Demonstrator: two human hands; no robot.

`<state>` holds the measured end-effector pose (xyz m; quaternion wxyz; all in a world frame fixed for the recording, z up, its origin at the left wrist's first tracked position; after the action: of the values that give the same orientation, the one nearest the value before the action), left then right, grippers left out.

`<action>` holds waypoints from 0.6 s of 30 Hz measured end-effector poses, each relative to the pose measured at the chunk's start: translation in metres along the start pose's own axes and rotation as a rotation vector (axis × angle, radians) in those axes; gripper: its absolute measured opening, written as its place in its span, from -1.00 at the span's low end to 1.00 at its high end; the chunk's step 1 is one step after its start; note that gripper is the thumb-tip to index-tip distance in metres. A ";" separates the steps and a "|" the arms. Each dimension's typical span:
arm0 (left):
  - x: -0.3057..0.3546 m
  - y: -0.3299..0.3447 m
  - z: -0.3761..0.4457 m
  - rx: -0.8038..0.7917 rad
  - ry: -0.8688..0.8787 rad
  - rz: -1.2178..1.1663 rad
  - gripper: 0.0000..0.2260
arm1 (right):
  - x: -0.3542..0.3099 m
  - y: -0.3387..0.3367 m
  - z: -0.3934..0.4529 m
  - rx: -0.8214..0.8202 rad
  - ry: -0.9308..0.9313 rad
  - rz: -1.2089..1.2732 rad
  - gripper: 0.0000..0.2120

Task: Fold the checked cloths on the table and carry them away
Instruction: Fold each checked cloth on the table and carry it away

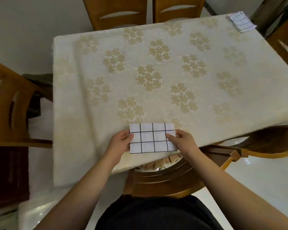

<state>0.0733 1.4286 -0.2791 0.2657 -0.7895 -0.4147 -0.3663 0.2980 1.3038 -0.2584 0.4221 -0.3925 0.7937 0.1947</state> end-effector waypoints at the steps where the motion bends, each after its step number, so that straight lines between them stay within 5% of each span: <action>1: 0.004 0.005 -0.001 -0.016 0.009 0.010 -0.91 | -0.001 -0.005 -0.006 0.011 -0.014 0.002 -0.97; 18: 0.072 0.128 -0.071 -0.190 0.240 0.355 -0.84 | 0.003 -0.130 -0.121 0.237 -0.142 0.325 -0.88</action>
<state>0.1843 1.3444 -0.1944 0.2980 -0.8222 -0.1985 -0.4426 0.3364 1.1447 -0.1892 0.4833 -0.1924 0.8320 0.1928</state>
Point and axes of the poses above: each hand's wrist, its own z-axis towards the middle knuckle, its own y-axis out of the palm, x = y × z, the point moved 8 cm from there along z, towards the middle knuckle, and after that the axes turned 11 degrees about z, right-handed, at the moved point
